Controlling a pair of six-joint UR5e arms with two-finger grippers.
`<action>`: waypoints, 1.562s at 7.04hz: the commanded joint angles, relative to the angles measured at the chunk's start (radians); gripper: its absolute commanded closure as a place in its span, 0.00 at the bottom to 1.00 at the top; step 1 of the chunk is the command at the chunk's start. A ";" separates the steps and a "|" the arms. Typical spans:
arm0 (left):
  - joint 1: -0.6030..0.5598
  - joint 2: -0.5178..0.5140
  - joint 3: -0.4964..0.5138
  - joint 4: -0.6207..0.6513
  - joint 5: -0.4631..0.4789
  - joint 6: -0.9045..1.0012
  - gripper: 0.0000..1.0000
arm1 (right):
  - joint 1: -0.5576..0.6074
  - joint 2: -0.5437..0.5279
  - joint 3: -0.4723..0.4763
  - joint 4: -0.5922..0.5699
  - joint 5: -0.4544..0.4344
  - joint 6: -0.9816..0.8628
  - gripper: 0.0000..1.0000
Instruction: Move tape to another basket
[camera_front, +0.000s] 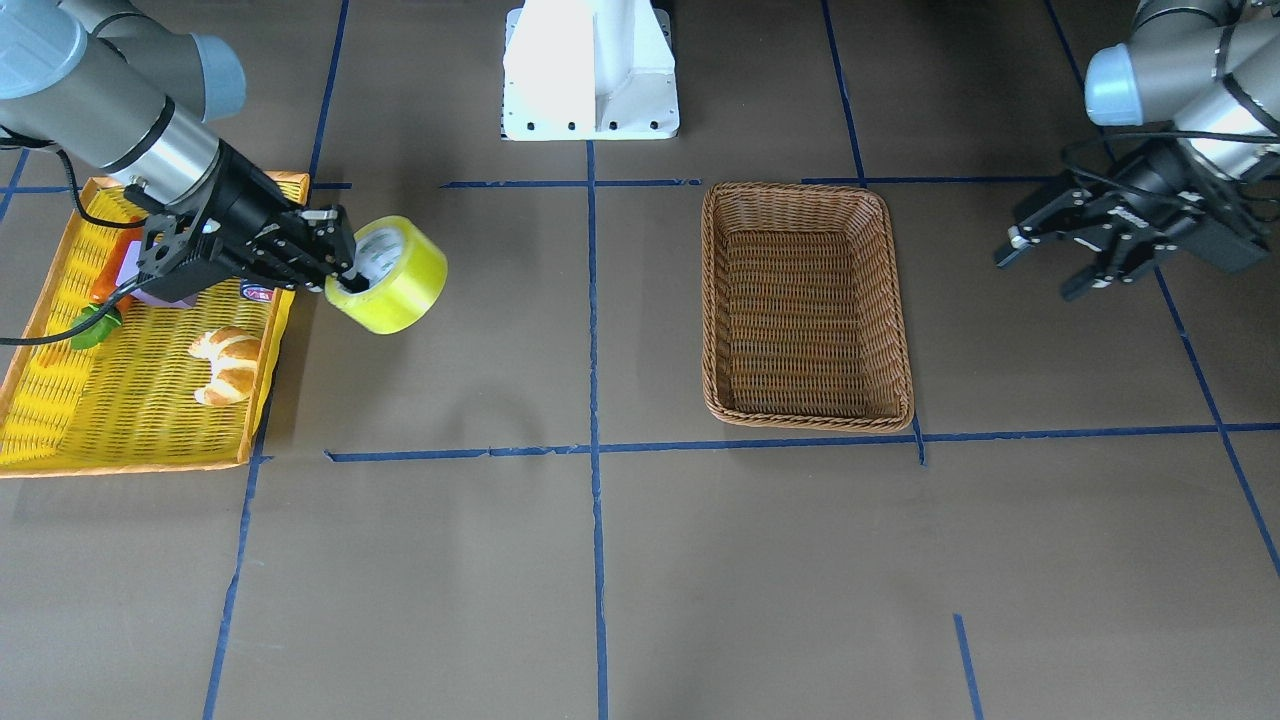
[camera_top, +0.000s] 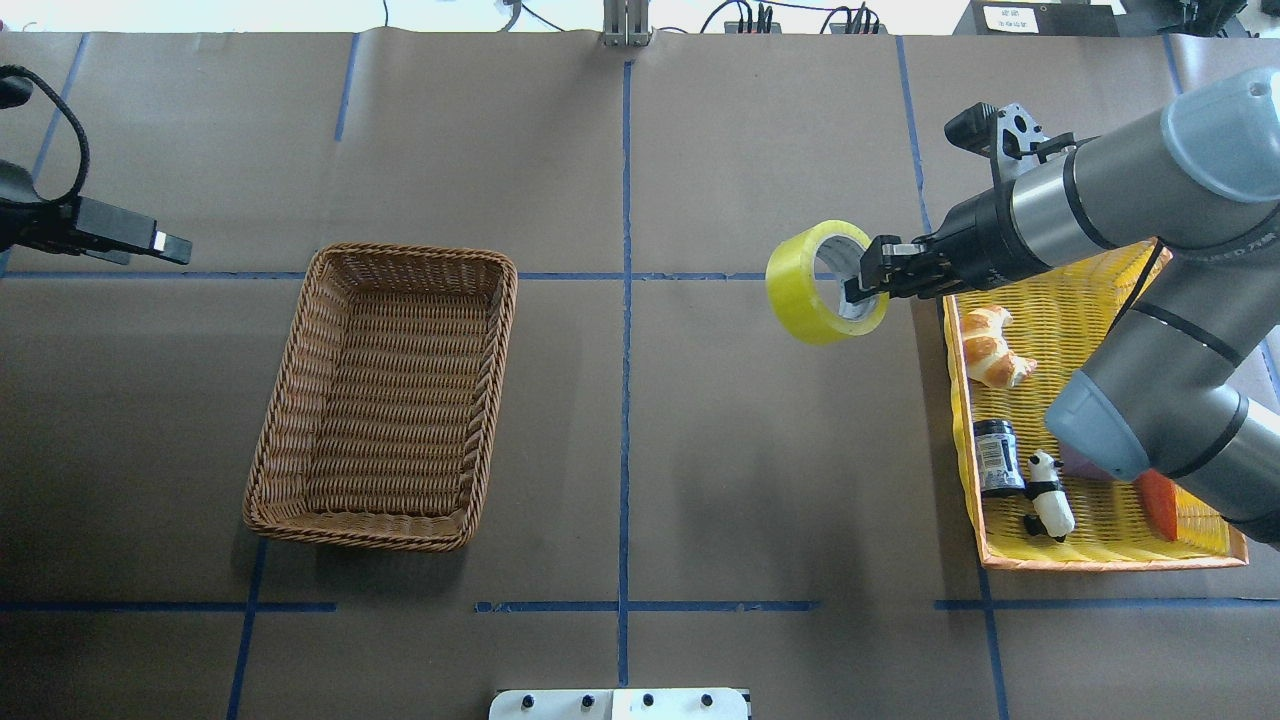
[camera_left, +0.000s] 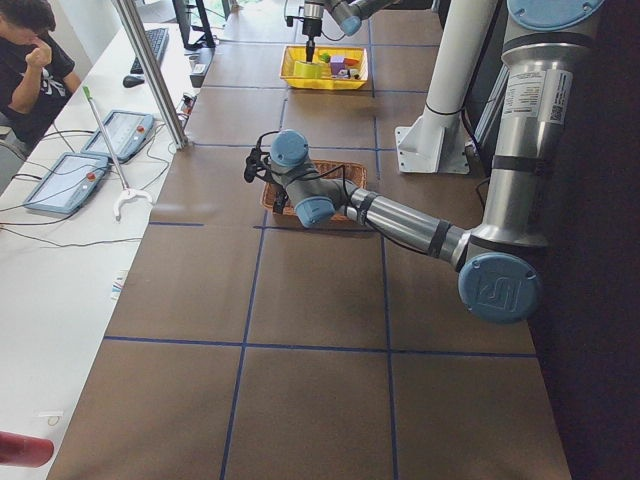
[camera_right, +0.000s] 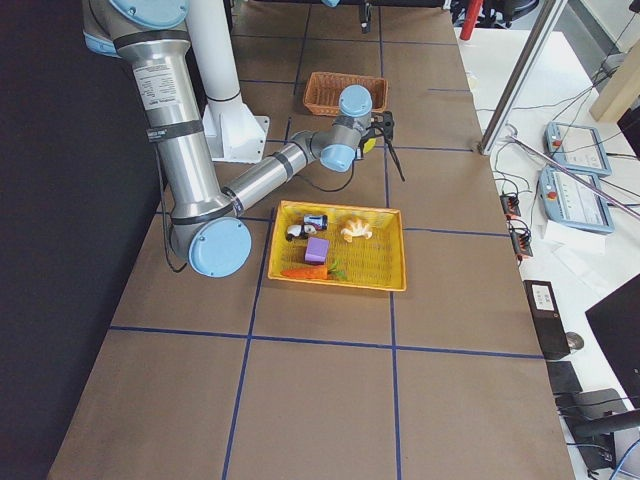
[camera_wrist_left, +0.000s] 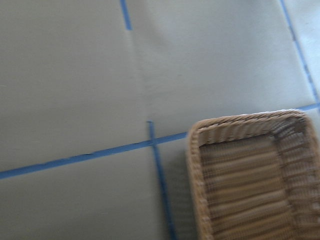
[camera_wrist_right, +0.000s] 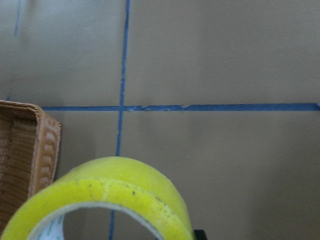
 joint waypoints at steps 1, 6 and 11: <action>0.096 -0.104 -0.005 -0.138 0.002 -0.343 0.00 | -0.061 -0.008 0.000 0.244 -0.038 0.178 0.99; 0.272 -0.192 -0.127 -0.347 0.060 -0.698 0.00 | -0.208 -0.055 0.000 0.723 -0.164 0.371 0.99; 0.434 -0.211 -0.161 -0.745 0.520 -1.146 0.00 | -0.340 -0.088 0.000 0.974 -0.314 0.401 1.00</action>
